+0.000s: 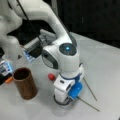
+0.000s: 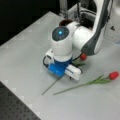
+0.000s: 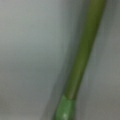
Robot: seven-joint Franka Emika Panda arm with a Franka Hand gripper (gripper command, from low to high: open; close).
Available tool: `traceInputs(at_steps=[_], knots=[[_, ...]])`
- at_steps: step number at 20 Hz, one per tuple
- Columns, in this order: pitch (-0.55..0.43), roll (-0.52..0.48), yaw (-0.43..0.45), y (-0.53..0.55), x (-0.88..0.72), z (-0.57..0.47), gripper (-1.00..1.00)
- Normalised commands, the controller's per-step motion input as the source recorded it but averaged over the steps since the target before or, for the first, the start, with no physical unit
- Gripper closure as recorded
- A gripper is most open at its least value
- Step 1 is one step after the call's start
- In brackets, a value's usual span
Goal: Flower insertion into a vase
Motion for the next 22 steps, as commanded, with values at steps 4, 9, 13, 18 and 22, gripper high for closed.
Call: traceInputs(at_steps=[4, 9, 13, 18, 22], knots=[[-0.035, -0.029, -0.031, 0.09, 0.13, -0.09, 1.0], [-0.014, -0.013, -0.02, 0.15, 0.16, -0.09, 1.0], [-0.008, 0.0, -0.023, 0.2, 0.2, -0.12, 1.0], [0.021, 0.014, -0.017, 0.21, 0.19, -0.11, 1.0], [0.045, 0.029, -0.018, 0.21, 0.2, -0.1, 1.0]])
